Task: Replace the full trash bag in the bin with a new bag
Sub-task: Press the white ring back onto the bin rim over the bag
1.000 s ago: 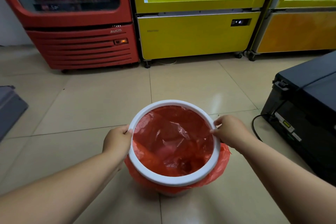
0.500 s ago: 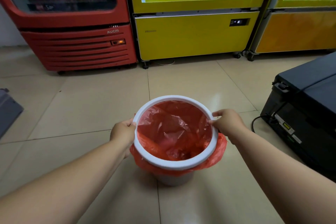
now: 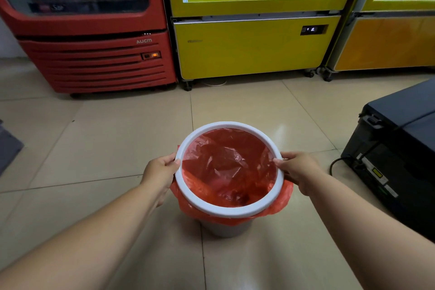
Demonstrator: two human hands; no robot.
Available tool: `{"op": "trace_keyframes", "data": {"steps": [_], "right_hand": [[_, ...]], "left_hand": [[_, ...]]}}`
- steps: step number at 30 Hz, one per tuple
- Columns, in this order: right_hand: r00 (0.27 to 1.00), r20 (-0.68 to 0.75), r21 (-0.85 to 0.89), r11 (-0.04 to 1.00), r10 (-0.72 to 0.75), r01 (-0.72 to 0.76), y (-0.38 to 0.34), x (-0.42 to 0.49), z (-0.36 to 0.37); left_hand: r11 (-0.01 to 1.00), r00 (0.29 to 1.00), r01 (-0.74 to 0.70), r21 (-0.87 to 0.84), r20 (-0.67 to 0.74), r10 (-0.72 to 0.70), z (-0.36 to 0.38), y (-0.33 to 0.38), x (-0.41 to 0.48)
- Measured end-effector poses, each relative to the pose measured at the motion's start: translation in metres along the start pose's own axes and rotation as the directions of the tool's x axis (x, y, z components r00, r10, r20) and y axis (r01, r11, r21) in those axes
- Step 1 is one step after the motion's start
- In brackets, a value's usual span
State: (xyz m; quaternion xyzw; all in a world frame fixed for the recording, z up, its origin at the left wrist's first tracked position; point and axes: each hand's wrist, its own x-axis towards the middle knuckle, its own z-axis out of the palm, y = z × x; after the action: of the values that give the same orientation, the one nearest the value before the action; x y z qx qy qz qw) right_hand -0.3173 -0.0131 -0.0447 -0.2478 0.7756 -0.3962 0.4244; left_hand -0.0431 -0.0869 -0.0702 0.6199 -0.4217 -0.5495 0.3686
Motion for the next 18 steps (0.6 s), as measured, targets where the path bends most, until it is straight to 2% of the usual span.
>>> {"op": "trace_keyframes", "data": {"steps": [4,6,8,9,10,11,12,14,16,18], "right_hand": [[0.999,0.000,-0.086,0.995,-0.052,0.052,0.003,0.003,-0.001],[0.988,-0.018,-0.338,0.931,-0.155,0.139,-0.001,0.001,0.001],[0.927,0.004,-0.651,0.703,-0.375,0.287,-0.006,-0.007,0.004],[0.868,0.096,-0.719,0.569,-0.487,0.399,-0.009,-0.015,0.006],[0.802,0.249,-0.732,0.436,-0.543,0.523,-0.013,-0.023,0.007],[0.739,0.427,-0.697,0.331,-0.522,0.636,-0.015,-0.030,0.009],[0.695,0.577,-0.647,0.280,-0.429,0.709,-0.015,-0.037,0.010],[0.653,0.733,-0.600,0.271,-0.191,0.752,-0.012,-0.046,0.013],[0.639,0.764,-0.603,0.255,-0.089,0.756,-0.007,-0.049,0.013],[0.655,0.752,-0.619,0.256,-0.080,0.742,-0.005,-0.049,0.015]], "left_hand": [[0.979,0.996,-0.081,0.186,-0.018,0.086,0.000,0.001,-0.004],[0.898,0.984,-0.170,0.406,0.017,0.178,0.001,0.002,-0.007],[0.739,0.947,-0.281,0.612,0.053,0.316,0.001,0.006,-0.013],[0.650,0.903,-0.385,0.655,0.120,0.413,0.000,0.010,-0.019],[0.546,0.832,-0.519,0.658,0.242,0.499,0.000,0.014,-0.023],[0.448,0.754,-0.639,0.625,0.394,0.526,0.000,0.017,-0.029],[0.388,0.701,-0.710,0.587,0.536,0.471,0.000,0.019,-0.035],[0.343,0.671,-0.731,0.589,0.711,0.208,0.000,0.022,-0.045],[0.335,0.645,-0.722,0.606,0.764,0.009,0.000,0.023,-0.047],[0.274,0.602,-0.759,0.591,0.797,-0.050,0.000,0.023,-0.046]]}}
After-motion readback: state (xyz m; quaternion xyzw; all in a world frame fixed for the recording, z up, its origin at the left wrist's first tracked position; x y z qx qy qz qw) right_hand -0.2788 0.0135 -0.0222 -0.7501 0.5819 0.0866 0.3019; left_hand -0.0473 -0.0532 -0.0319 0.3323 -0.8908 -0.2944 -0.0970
